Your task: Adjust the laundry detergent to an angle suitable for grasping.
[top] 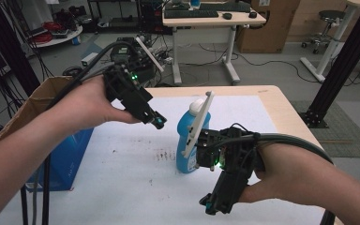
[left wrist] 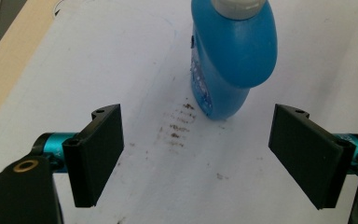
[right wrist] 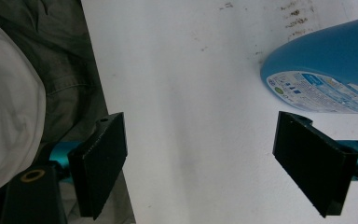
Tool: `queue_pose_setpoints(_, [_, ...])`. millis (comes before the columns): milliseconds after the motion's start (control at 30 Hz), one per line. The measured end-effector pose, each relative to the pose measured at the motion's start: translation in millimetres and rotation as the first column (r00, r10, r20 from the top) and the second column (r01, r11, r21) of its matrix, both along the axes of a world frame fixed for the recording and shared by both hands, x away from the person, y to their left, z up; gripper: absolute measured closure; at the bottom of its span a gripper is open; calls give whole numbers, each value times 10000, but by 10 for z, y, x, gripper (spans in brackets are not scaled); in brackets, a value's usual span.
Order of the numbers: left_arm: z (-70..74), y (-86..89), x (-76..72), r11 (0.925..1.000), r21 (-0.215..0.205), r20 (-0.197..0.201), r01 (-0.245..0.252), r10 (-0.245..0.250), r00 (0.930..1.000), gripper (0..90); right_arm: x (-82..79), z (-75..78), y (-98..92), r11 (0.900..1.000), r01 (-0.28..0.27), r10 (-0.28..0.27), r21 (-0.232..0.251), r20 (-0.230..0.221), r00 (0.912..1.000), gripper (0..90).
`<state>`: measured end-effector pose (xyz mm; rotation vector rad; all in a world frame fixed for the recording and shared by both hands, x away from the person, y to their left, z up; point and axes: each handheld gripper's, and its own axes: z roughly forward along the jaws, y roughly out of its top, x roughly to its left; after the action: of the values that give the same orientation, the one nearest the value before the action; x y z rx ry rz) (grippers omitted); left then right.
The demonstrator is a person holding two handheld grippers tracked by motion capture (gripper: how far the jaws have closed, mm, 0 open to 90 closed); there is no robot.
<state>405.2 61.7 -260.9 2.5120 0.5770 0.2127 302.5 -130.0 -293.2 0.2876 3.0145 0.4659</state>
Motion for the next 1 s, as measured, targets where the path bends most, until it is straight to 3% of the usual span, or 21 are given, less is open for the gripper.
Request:
queue_pose_setpoints(233, [-200,-169,-49,9998,-179,-195,72,-76,9998,181,-2,7,-14,10000,58,-58,39,33,10000,169])
queue_pose_setpoints(367, [-301,-257,-89,9988,-495,-151,-51,44,9999,181,-6,7,-24,10000,27,-27,24,-1,10000,169])
queue_pose_setpoints(567, [-457,-379,-106,9935,-1019,-125,-502,492,9987,181,0,10,-27,10000,-41,41,35,35,10000,169])
queue_pose_setpoints(700, [-546,-437,-117,9934,-963,-29,-617,617,9981,181,-7,6,-24,10000,-63,63,54,35,10000,169])
queue_pose_setpoints(1000, [-750,-534,-96,9832,-1319,94,-1263,1287,9916,181,-1,0,-21,10000,-91,91,20,-25,10000,169])
